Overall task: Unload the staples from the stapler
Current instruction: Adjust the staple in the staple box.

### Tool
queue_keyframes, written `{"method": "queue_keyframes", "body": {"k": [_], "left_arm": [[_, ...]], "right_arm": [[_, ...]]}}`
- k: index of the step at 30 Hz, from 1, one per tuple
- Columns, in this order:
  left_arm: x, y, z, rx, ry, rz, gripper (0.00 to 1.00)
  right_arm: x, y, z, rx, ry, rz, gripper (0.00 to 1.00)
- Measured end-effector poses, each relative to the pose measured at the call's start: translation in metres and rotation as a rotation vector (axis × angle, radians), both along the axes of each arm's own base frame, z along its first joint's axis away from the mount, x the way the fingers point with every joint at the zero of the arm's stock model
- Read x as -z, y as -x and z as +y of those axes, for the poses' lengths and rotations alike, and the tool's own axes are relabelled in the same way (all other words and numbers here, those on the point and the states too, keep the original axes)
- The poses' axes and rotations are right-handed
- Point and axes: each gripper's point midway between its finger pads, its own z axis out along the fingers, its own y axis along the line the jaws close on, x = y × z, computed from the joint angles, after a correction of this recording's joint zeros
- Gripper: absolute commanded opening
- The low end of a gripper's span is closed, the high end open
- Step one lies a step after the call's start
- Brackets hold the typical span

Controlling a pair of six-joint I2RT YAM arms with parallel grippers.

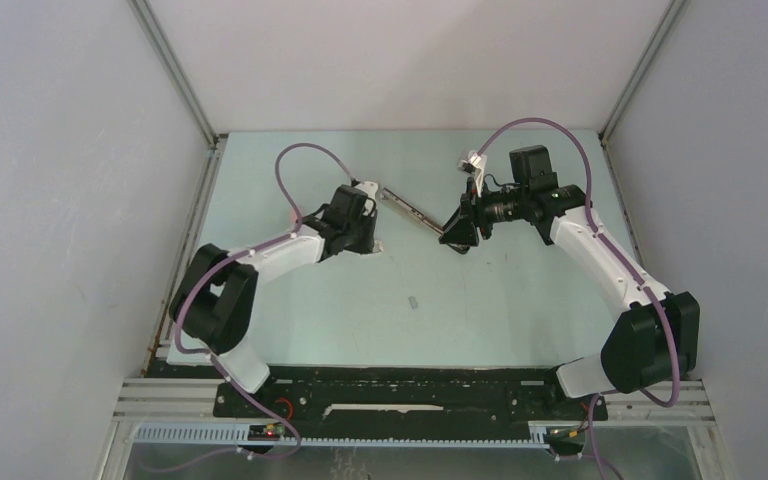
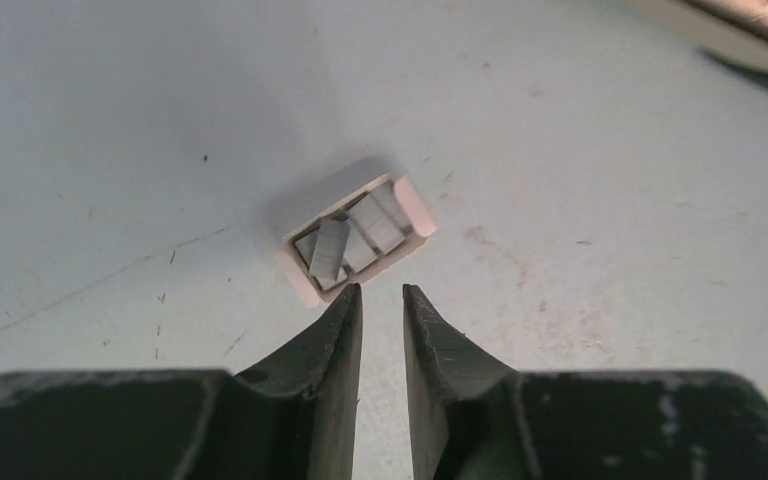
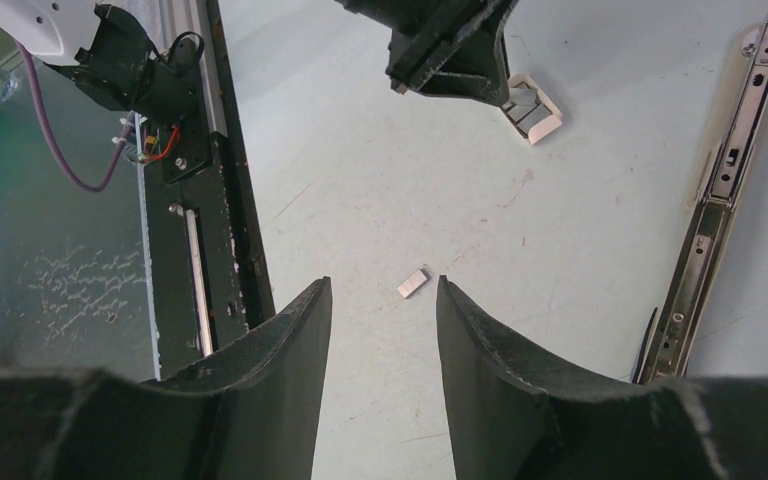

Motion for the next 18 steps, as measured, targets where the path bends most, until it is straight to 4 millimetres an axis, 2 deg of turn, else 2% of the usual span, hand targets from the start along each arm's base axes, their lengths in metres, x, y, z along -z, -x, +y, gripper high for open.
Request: {"method": "queue_keyframes", "body": {"k": [5,18], "left_arm": [[0.027,0.004,0.011,-0.001,-0.109,0.063,0.26],[0.028,-0.008,0.008,0.011,-0.153,0.056,0.21]], "right_arm": [[0.000,0.000,0.000,0.000,0.000,0.000,0.51],[0.002,-0.001,0.000,0.000,0.002,0.008,0.51]]}}
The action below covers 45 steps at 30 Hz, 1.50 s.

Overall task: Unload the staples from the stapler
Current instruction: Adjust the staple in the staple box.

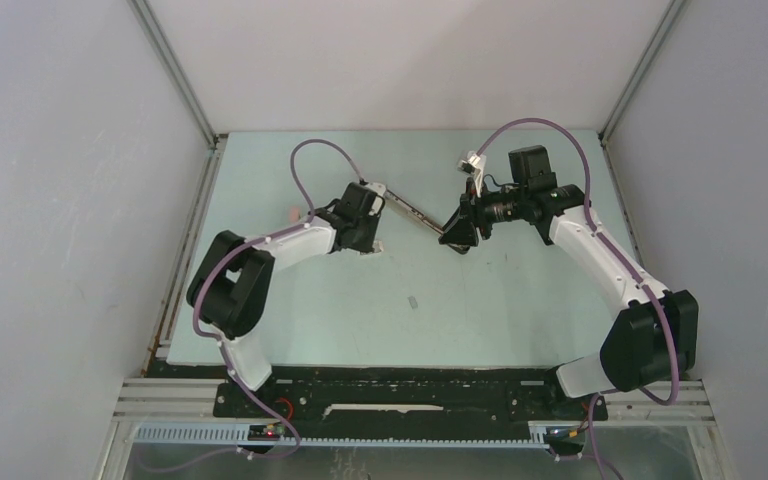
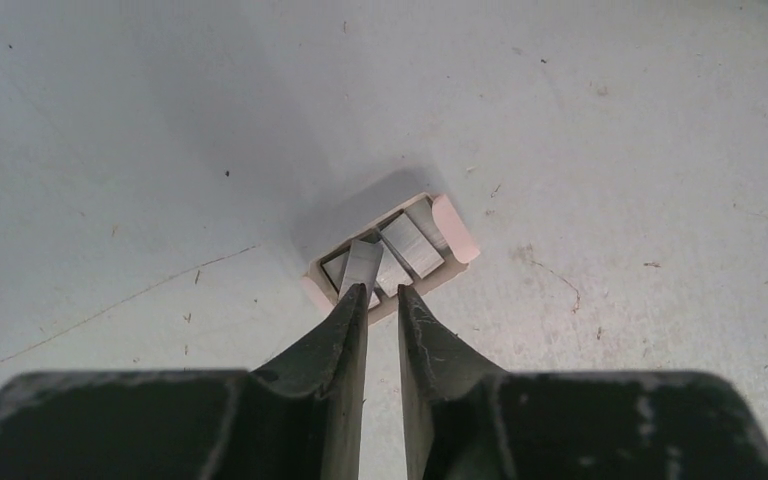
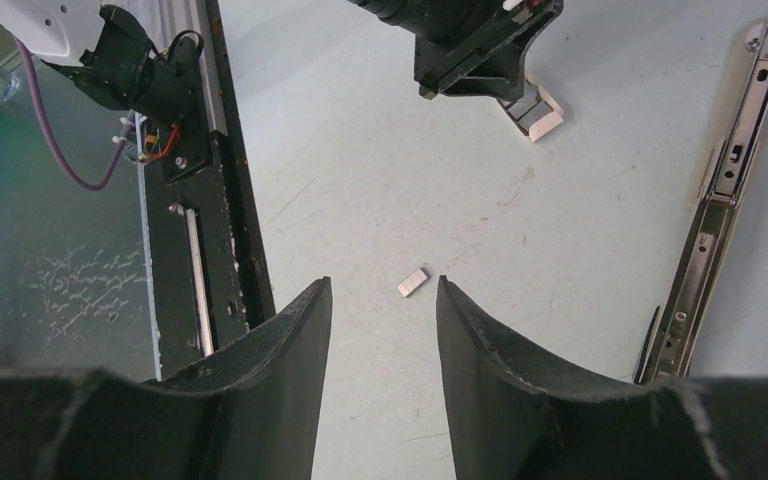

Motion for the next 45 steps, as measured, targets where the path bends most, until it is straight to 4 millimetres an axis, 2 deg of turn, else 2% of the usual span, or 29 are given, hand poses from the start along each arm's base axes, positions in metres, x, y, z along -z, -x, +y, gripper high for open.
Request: {"method": "queue_keyframes", "body": {"k": [19,31,40,45], "left_arm": [[0.013,-0.004,-0.002,0.003,-0.031,0.033,0.16],[0.023,-0.003,0.001,0.004,-0.054,0.049,0.07],[0.023,-0.003,0.002,-0.001,-0.062,0.046,0.00],[0.023,-0.004,0.004,-0.018,-0.069,0.040,0.00]], "right_arm": [[0.001,0.000,0.000,0.000,0.001,0.003,0.51],[0.001,0.000,0.000,0.000,0.001,0.003,0.51],[0.001,0.000,0.000,0.000,0.001,0.003,0.51],[0.001,0.000,0.000,0.000,0.001,0.003,0.51]]}}
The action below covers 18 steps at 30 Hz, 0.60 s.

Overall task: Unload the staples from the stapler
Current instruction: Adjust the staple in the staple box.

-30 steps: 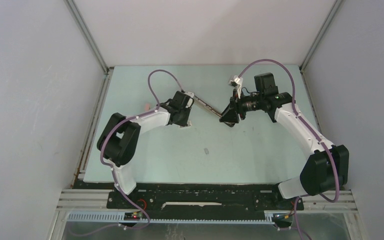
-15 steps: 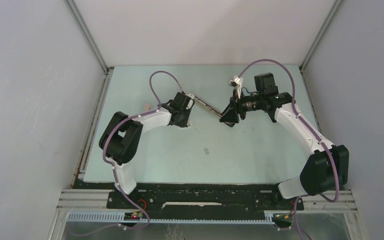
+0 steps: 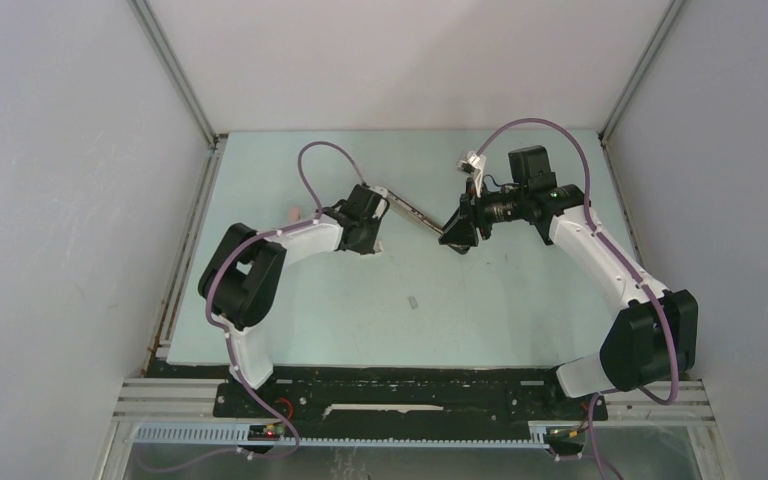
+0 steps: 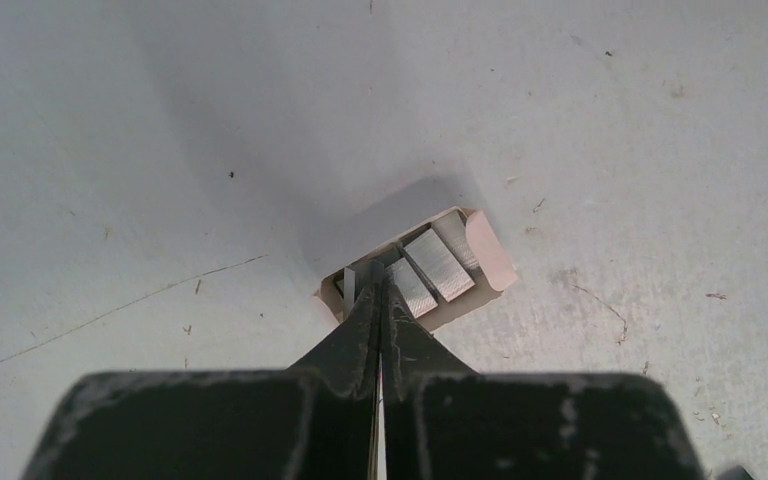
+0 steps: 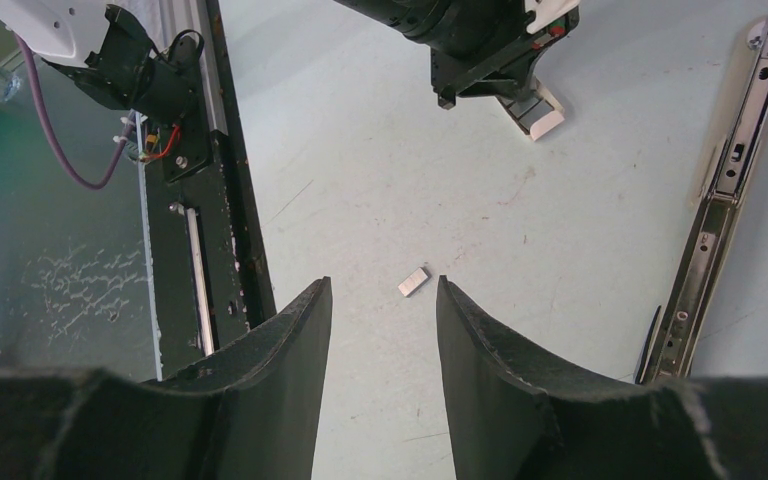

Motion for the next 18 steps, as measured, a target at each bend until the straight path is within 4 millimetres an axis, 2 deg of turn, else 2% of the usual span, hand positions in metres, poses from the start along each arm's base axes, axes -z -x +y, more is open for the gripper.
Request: {"method": "queue_keyframes", "body": {"k": [18], "left_arm": [[-0.0048,0.0011,-0.0068,-0.158,0.101,0.020,0.00]], "right_arm": [[-0.0007,0.0010,0.0005,-0.005,-0.005,0.002,0.51]]}}
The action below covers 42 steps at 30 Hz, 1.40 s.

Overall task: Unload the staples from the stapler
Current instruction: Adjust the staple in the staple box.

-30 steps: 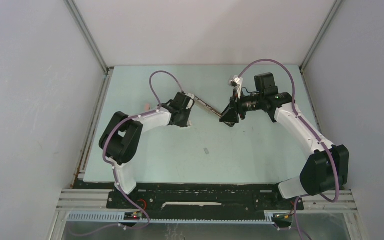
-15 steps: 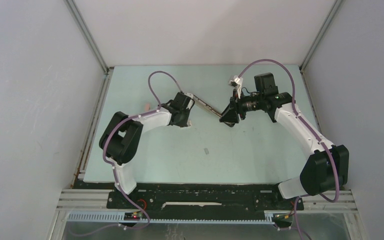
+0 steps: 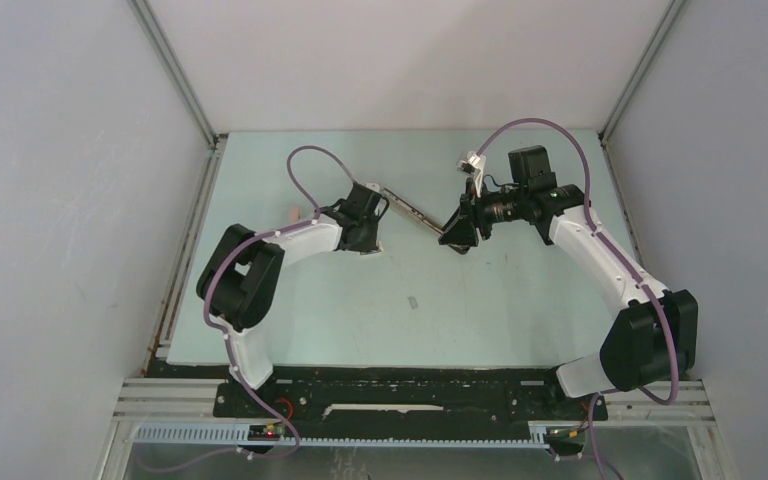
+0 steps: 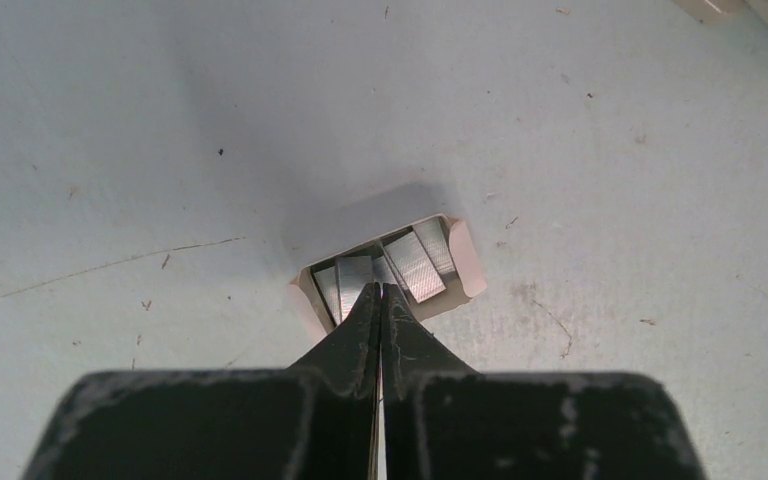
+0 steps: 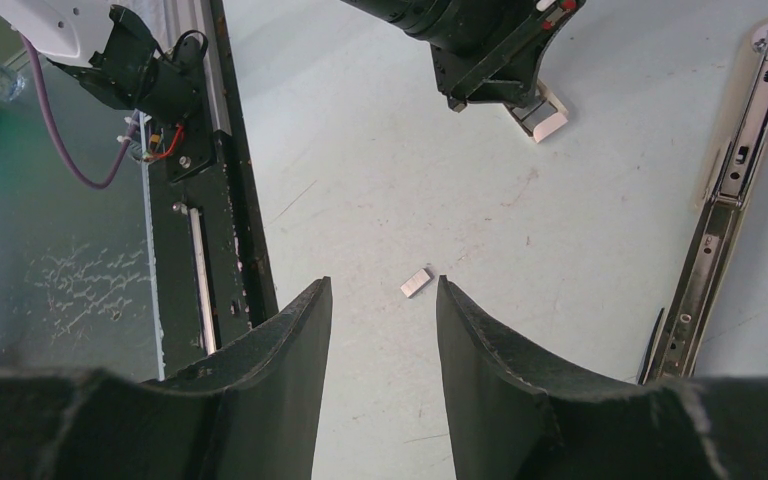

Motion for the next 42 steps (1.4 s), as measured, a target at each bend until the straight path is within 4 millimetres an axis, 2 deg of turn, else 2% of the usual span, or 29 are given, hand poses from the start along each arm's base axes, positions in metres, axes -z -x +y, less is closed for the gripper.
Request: {"method": "queue_keyframes", "body": {"k": [7,15,21,25,33,42], "left_arm": [[-0.003,0.000,-0.002,-0.028,0.022,0.000,0.01],[-0.021,-0.004,-0.004,-0.025,0.048,-0.041,0.05],[-0.022,-0.002,-0.008,-0.011,0.067,-0.034,0.05],[-0.019,-0.001,-0.010,-0.005,0.071,-0.025,0.05],[0.000,0.000,-0.008,-0.007,0.047,0.013,0.06],[0.003,-0.001,-0.007,-0.012,0.035,0.017,0.16]], "right_arm": [[0.000,0.000,0.000,0.000,0.000,0.000,0.51],[0.000,0.000,0.000,0.000,0.000,0.000,0.51],[0.000,0.000,0.000,-0.001,0.000,0.001,0.51],[0.000,0.000,0.000,0.000,0.000,0.001,0.51],[0.000,-0.001,-0.001,0.002,-0.002,0.001,0.51],[0.000,-0.001,-0.001,0.002,-0.002,0.001,0.51]]}}
